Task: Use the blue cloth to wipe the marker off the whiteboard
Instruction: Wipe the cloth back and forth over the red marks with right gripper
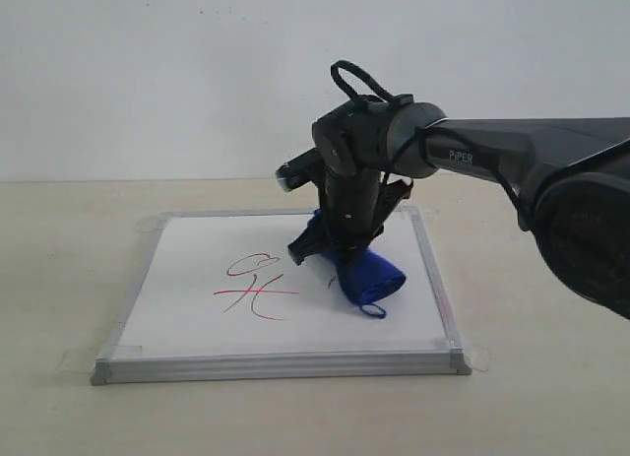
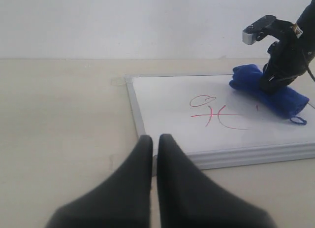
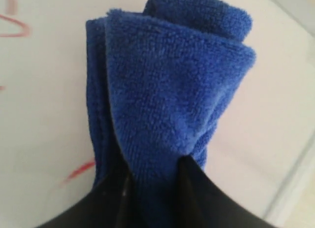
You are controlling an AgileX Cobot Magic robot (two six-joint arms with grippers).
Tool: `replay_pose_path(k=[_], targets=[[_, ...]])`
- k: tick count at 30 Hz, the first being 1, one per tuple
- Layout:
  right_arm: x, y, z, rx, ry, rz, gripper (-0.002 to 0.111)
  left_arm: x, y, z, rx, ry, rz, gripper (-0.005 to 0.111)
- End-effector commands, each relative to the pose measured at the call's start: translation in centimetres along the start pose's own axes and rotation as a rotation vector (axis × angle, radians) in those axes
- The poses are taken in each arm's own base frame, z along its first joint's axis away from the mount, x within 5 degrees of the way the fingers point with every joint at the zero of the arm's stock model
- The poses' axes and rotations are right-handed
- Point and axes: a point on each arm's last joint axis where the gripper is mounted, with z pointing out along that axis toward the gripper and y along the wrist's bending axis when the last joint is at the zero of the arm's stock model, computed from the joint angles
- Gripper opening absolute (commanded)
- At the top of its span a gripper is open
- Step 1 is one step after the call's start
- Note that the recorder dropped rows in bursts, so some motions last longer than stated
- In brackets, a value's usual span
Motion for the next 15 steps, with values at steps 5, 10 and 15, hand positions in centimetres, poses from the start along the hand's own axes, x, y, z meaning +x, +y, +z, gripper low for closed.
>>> replay_pose_path(k=[5, 10, 15], targets=[[0.1, 0.6, 0.1, -0.161, 0.002, -0.007, 0.0, 0.1, 0.0, 0.0, -0.001, -0.003, 0.005, 0.004], [-0.3, 3.1, -0.5, -0.377, -0.056, -0.123, 0.0, 0.1, 0.0, 0.0, -0.001, -0.003, 0.005, 0.004], [0.2, 1.7, -0.1, -0.257, 0.011, -0.078, 0.0, 0.1, 0.0, 0.0, -0.001, -0.003, 0.005, 0.004]])
